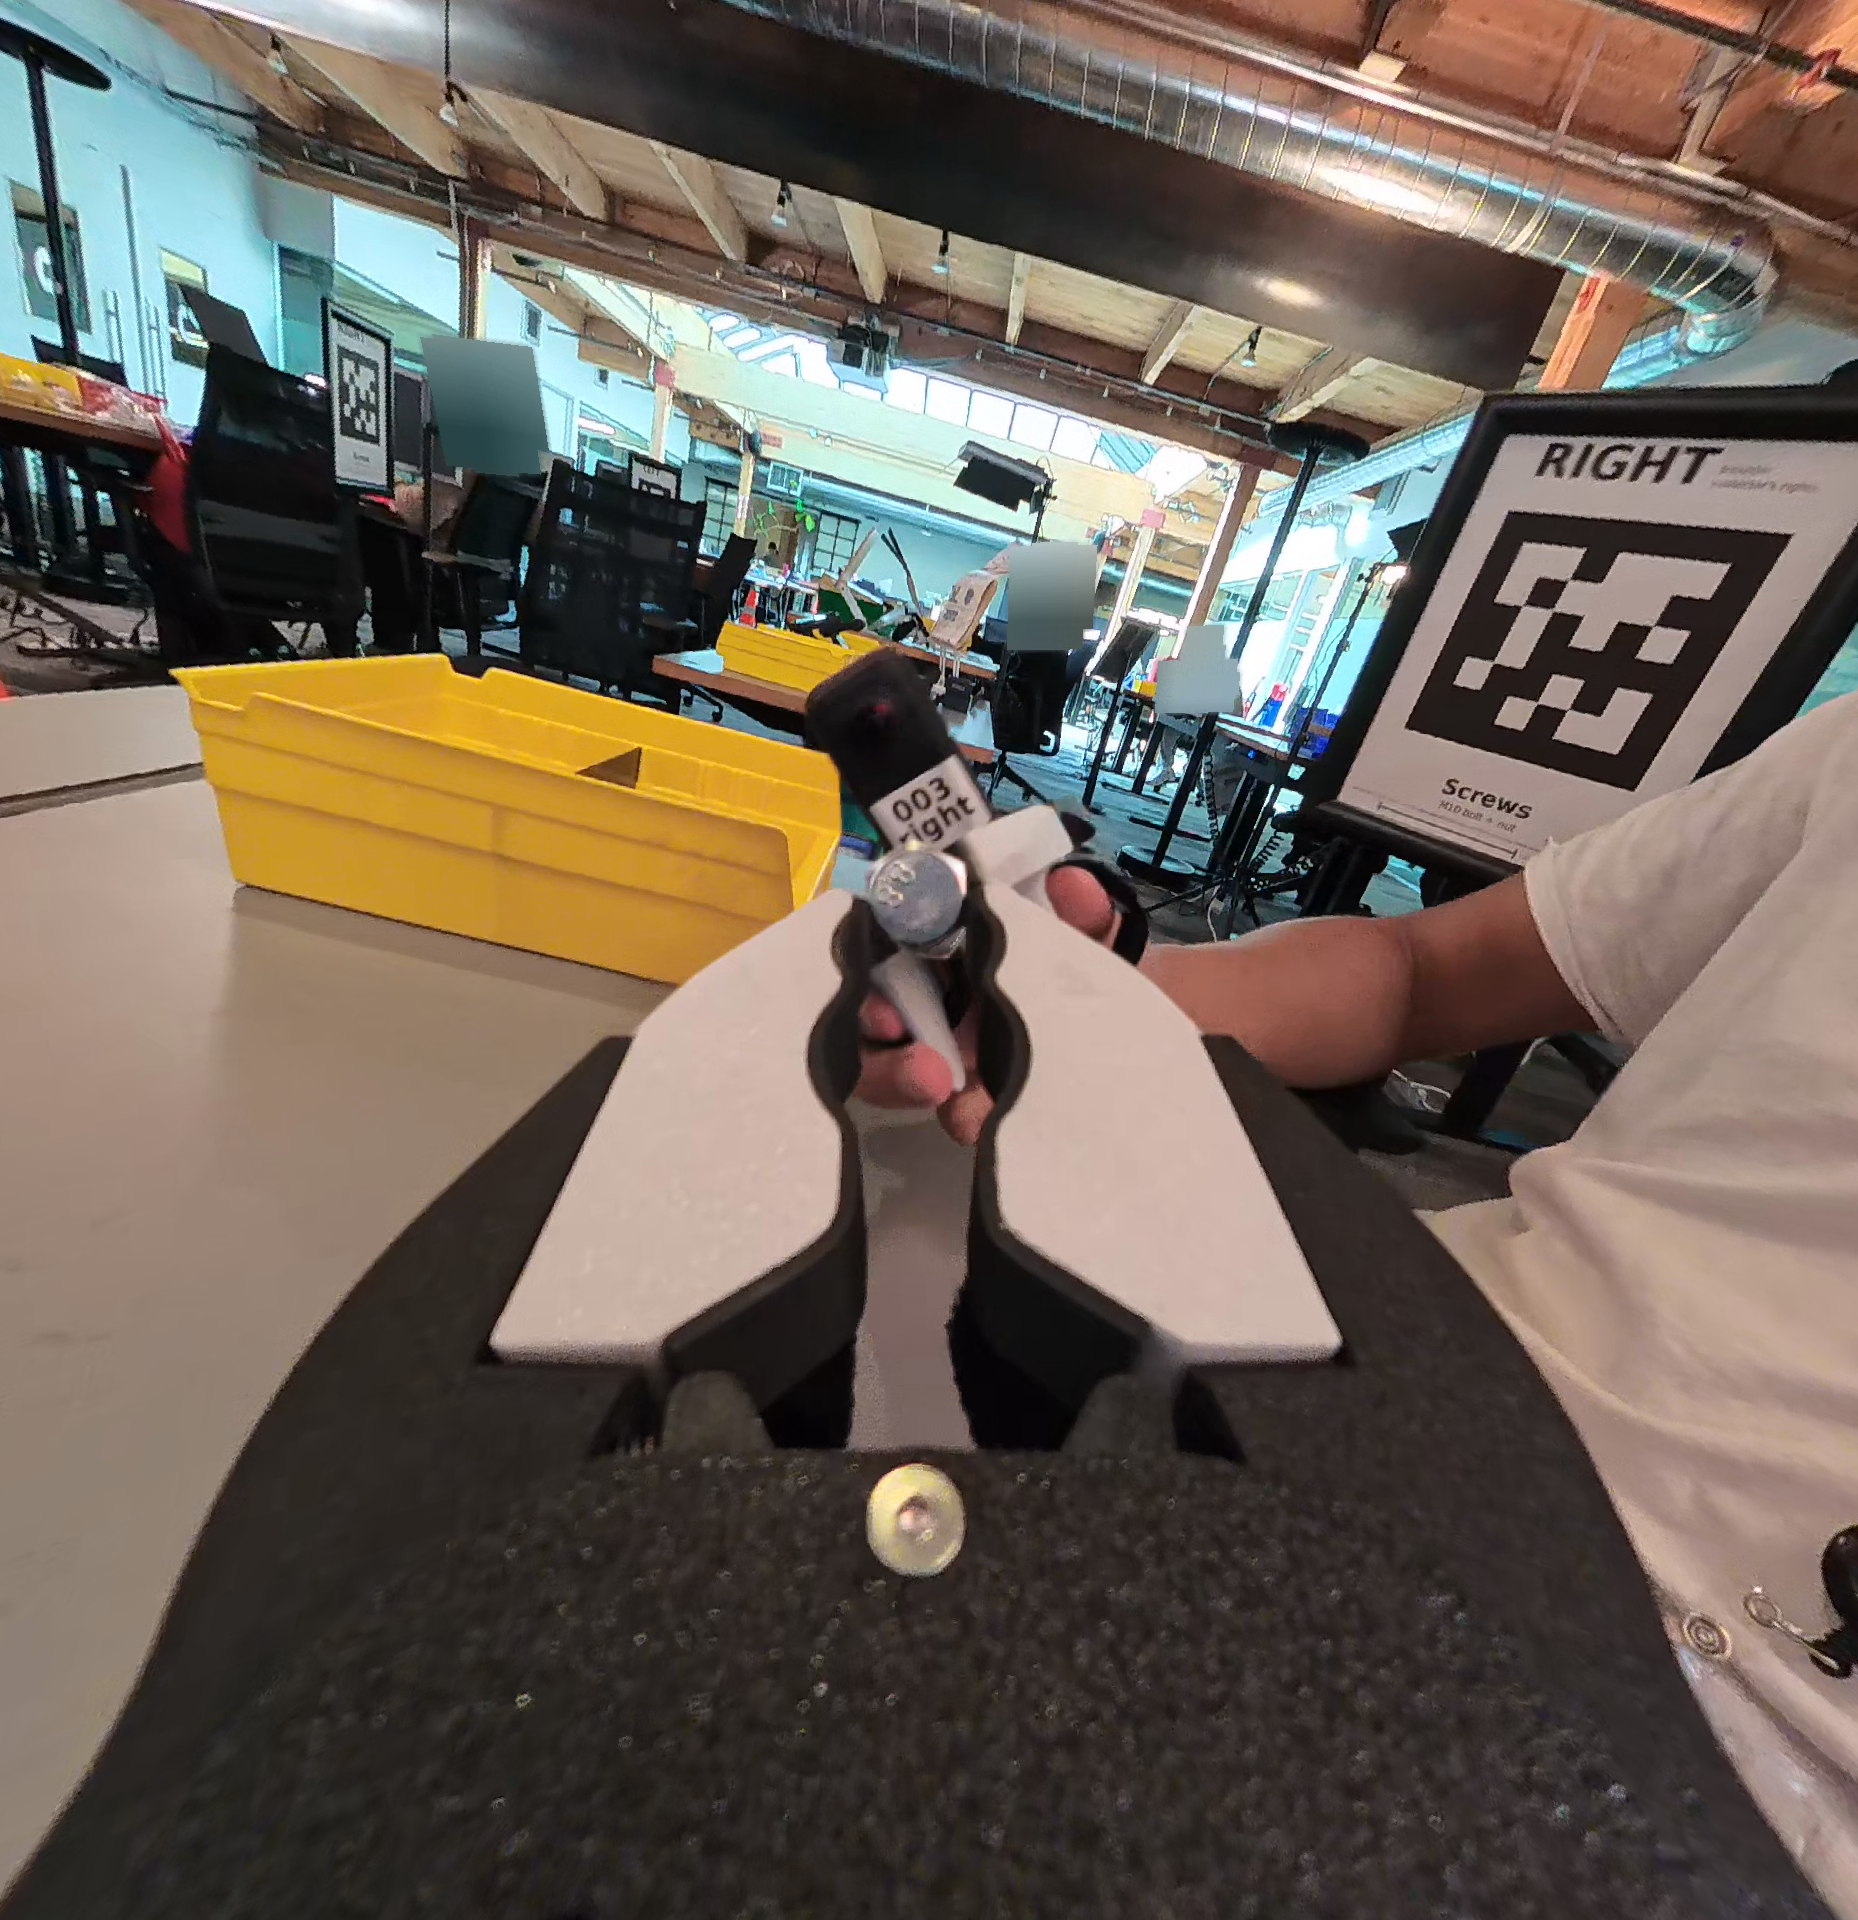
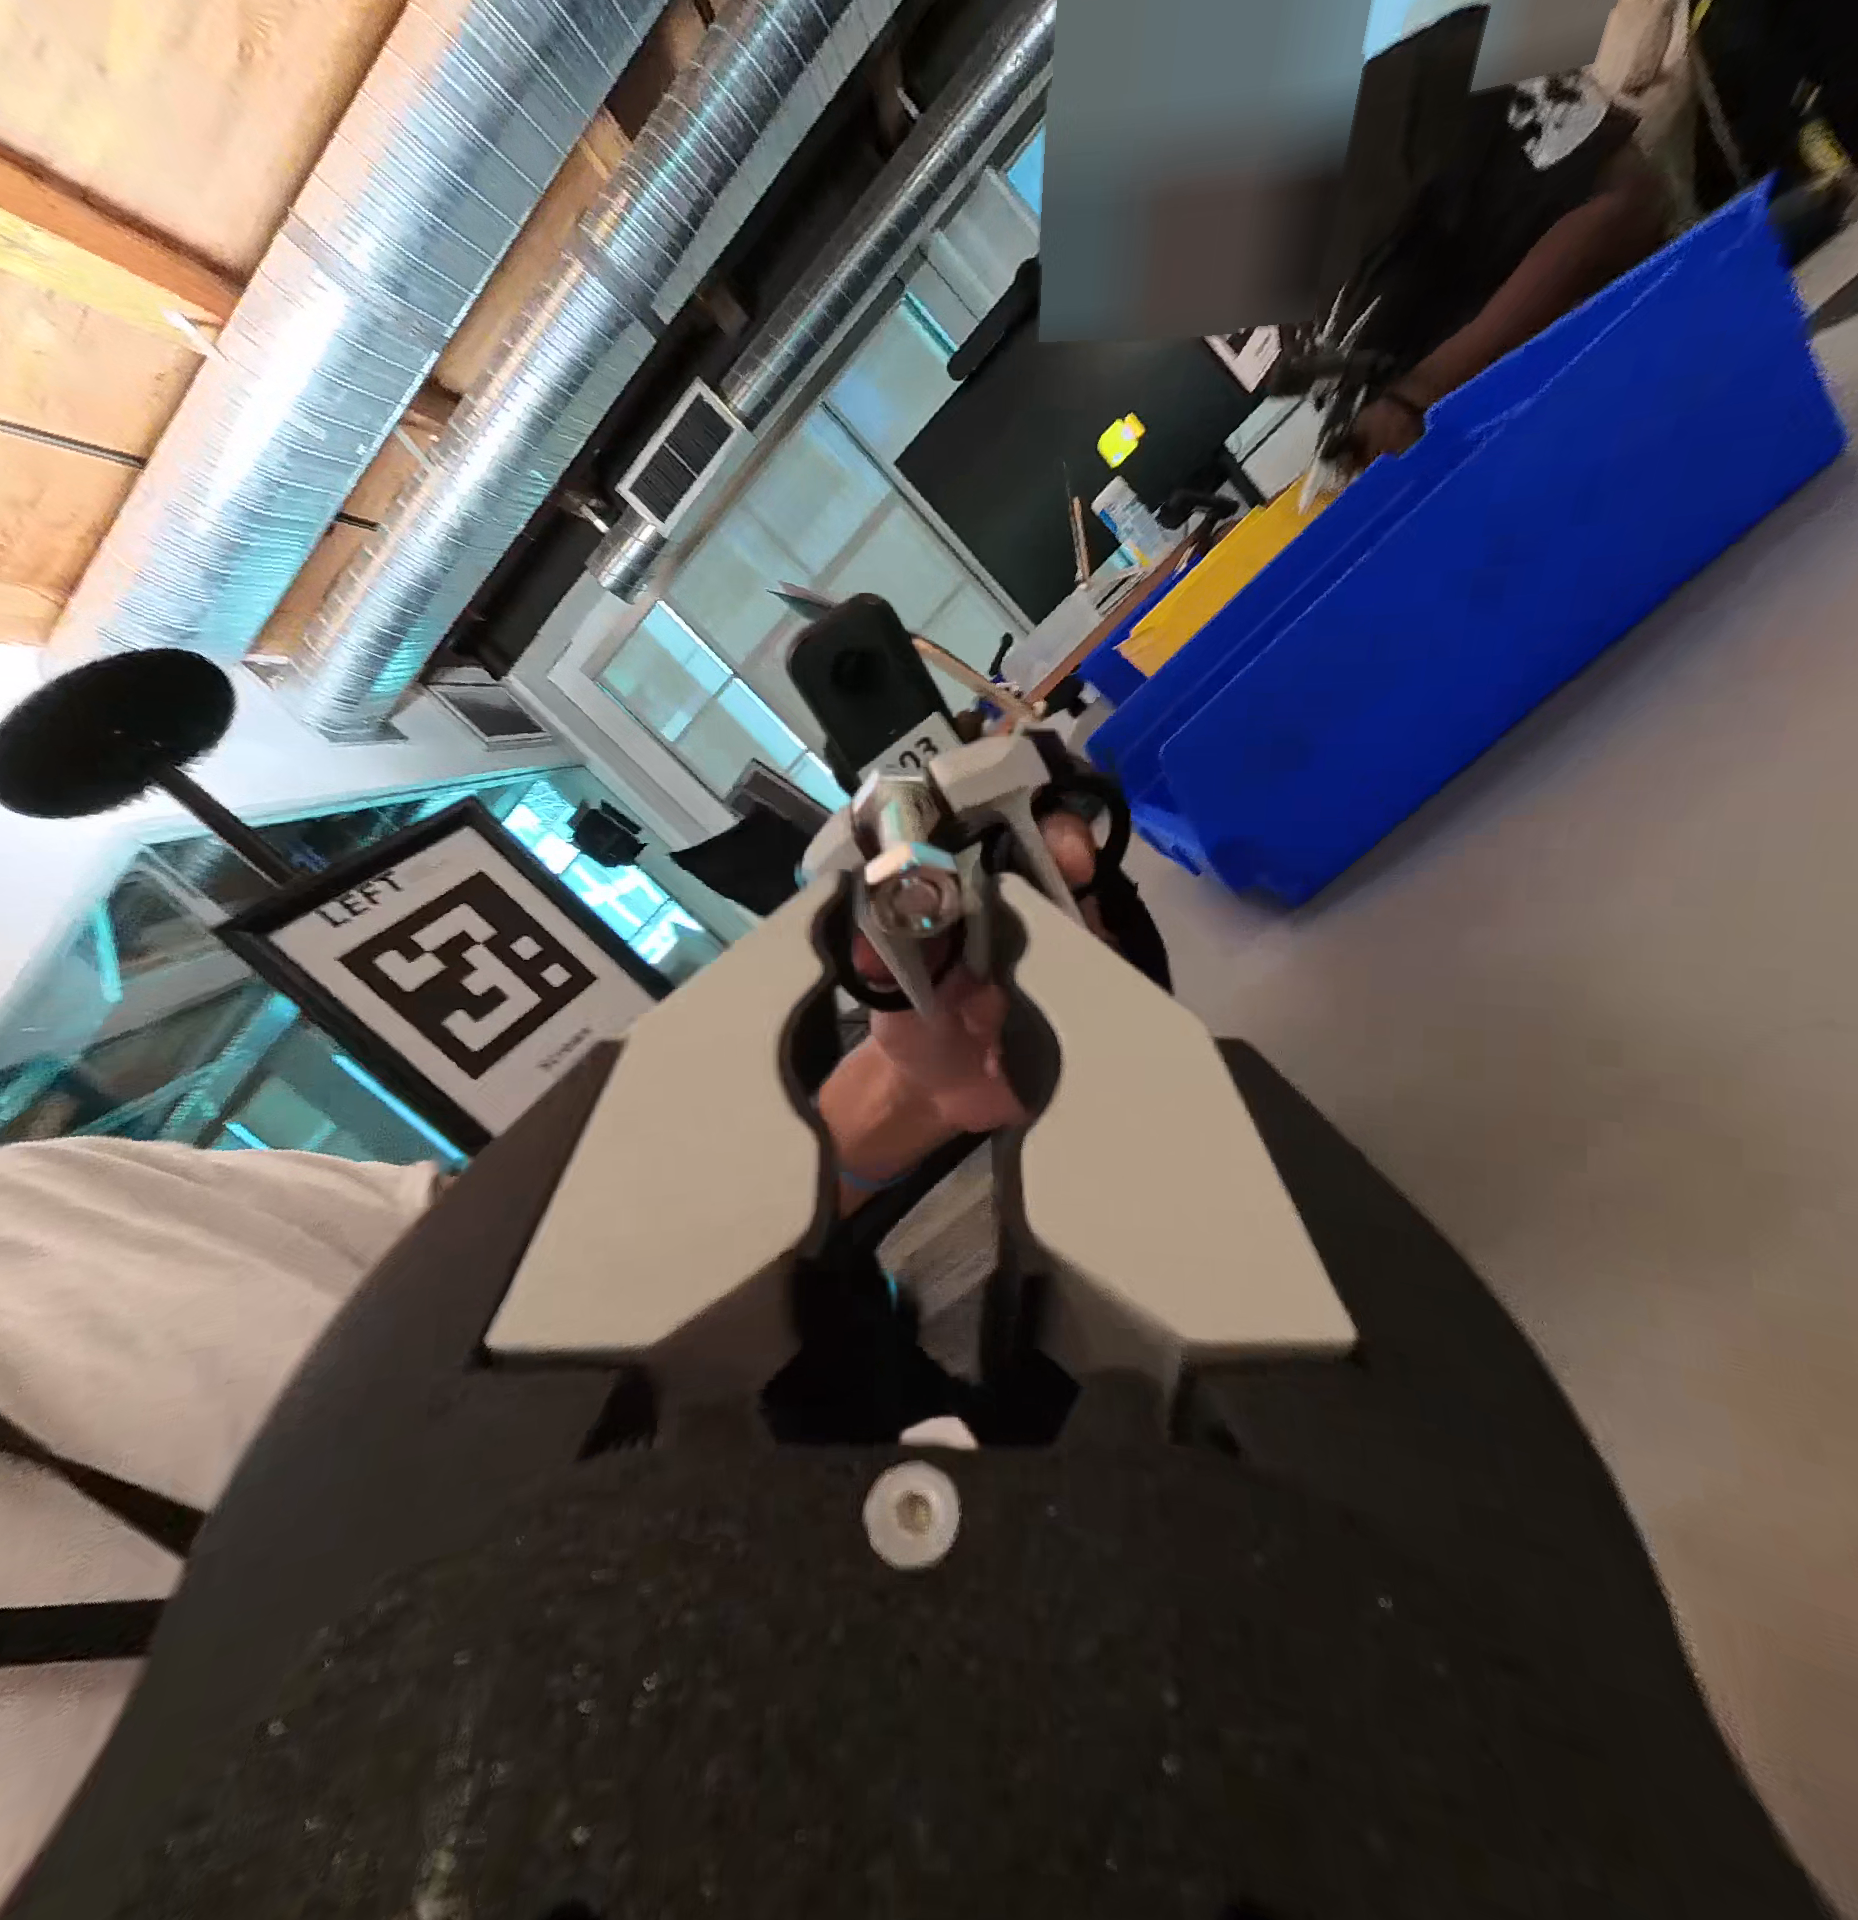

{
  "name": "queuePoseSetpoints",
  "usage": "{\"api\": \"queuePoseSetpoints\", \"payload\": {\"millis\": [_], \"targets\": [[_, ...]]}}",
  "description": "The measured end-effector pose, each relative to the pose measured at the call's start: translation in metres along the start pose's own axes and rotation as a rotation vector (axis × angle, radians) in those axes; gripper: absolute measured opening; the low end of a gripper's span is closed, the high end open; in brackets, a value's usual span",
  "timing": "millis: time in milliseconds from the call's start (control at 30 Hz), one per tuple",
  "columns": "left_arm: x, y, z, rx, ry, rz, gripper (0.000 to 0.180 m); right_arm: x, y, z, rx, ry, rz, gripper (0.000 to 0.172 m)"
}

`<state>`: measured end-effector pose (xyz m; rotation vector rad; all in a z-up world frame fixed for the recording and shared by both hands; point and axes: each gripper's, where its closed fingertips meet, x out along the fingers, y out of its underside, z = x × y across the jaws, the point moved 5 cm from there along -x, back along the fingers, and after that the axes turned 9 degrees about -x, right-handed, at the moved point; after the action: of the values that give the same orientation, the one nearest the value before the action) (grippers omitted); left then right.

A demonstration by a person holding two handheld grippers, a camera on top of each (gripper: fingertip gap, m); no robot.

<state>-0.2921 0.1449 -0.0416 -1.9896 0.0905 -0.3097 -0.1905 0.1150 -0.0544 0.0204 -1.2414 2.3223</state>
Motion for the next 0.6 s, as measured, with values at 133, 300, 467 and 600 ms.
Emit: {"api": "queuePoseSetpoints", "payload": {"millis": [133, 300, 467, 600], "targets": [[0.002, 0.002, -0.001, -0.011, 0.005, 0.007, 0.017, -0.002, -0.004, 0.005, -0.118, 0.032, 0.004, 0.017], [0.002, 0.000, -0.005, -0.136, 0.078, -0.015, 0.017, 0.000, -0.007, 0.026, -0.795, 0.218, 0.123, 0.017], [0.007, 0.004, -0.004, -0.309, 0.153, -0.028, 0.016, 0.000, 0.005, 0.042, -1.881, 0.522, 0.357, 0.017], [0.009, 0.009, 0.004, -0.363, 0.127, -0.004, 0.016, -0.001, 0.020, 0.029, -2.461, 0.706, 0.445, 0.017]]}}
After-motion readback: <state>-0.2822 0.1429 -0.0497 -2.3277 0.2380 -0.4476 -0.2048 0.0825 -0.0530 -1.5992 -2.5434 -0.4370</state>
